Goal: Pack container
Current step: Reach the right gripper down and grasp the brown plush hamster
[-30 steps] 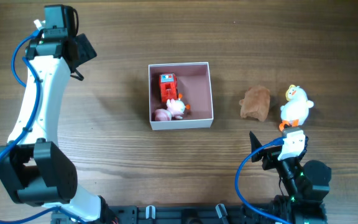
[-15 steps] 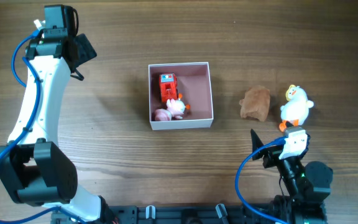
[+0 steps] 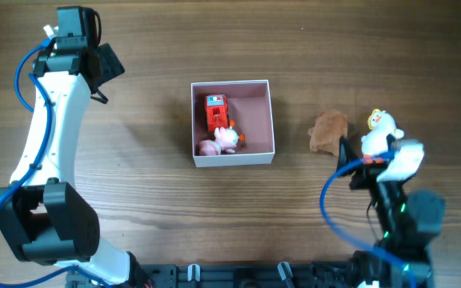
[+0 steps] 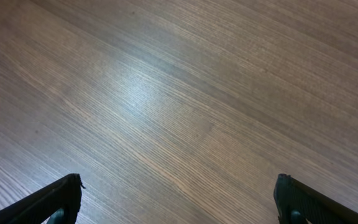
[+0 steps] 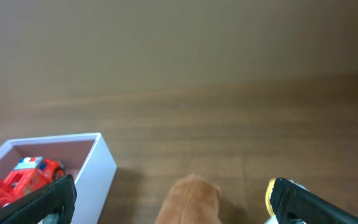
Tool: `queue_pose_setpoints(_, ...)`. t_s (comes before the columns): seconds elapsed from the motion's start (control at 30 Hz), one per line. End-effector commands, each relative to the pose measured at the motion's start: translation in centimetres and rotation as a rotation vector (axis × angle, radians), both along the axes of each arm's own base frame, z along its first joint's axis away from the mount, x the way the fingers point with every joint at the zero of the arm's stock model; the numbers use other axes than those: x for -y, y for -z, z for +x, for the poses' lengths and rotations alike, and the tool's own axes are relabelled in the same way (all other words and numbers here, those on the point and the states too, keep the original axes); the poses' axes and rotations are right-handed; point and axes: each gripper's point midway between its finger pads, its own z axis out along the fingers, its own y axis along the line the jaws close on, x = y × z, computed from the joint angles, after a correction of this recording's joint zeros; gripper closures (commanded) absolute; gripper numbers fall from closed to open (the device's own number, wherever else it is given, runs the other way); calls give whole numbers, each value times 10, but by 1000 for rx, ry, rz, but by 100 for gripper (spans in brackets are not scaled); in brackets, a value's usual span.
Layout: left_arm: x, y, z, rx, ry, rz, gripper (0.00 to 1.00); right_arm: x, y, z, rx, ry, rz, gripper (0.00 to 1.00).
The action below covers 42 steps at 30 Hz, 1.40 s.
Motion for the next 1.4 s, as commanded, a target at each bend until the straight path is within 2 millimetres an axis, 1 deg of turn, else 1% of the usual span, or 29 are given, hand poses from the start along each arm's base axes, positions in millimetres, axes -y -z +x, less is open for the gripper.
queue_pose_setpoints(0.0,-3,6,-2,-21,1,14,0,11,-28,37,-118,44,24,1)
queue_pose_setpoints(0.03,-3,6,-2,-21,1,14,0,12,-30,48,-170,44,27,0)
queue_pose_setpoints(0.07,-3,6,-2,-21,1,14,0,14,-33,66,-263,45,34,1)
queue_pose_setpoints(0.17,-3,6,-2,-21,1,14,0,17,-33,97,-426,37,19,0)
queue_pose_setpoints(0.23,-3,6,-2,-21,1,14,0,19,-28,112,-517,7,-35,0)
queue_pose_setpoints(0.33,-3,6,-2,-21,1,14,0,19,-18,125,-596,-59,-131,0)
queue_pose_setpoints(0.4,-3,6,-2,-21,1,14,0,20,-8,132,-623,-66,-132,0)
queue_pose_setpoints(0.47,-3,6,-2,-21,1,14,0,19,-3,133,-645,-40,-75,0)
queue_pose_setpoints(0.57,-3,6,-2,-21,1,14,0,16,0,133,-651,-55,-69,0)
queue_pose_setpoints(0.63,-3,6,-2,-21,1,14,0,15,12,132,-694,-72,-80,2)
queue_pose_setpoints(0.77,-3,6,-2,-21,1,14,0,-6,57,125,-848,-131,-80,2)
queue_pose_setpoints(0.87,-3,6,-2,-21,1,14,0,-31,90,128,-928,-188,-98,2)
queue_pose_setpoints(0.93,-3,6,-2,-21,1,14,0,-39,108,130,-967,-189,-106,2)
queue_pose_setpoints(0.97,-3,6,-2,-21,1,14,0,-40,117,130,-994,-164,-99,2)
queue_pose_setpoints(1.03,-3,6,-2,-21,1,14,0,-35,138,128,-1060,-96,-86,2)
queue_pose_setpoints(1.1,-3,6,-2,-21,1,14,0,-30,153,124,-1113,-56,-89,2)
queue_pose_setpoints(1.13,-3,6,-2,-21,1,14,0,-27,158,122,-1131,-40,-101,2)
queue_pose_setpoints(1.2,-3,6,-2,-21,1,14,0,-24,162,124,-1133,-28,-116,1)
queue_pose_setpoints(1.33,-3,6,-2,-21,1,14,0,-22,159,137,-1079,-13,-125,1)
queue_pose_setpoints(1.37,-3,6,-2,-21,1,14,0,-18,158,139,-1071,17,-125,1)
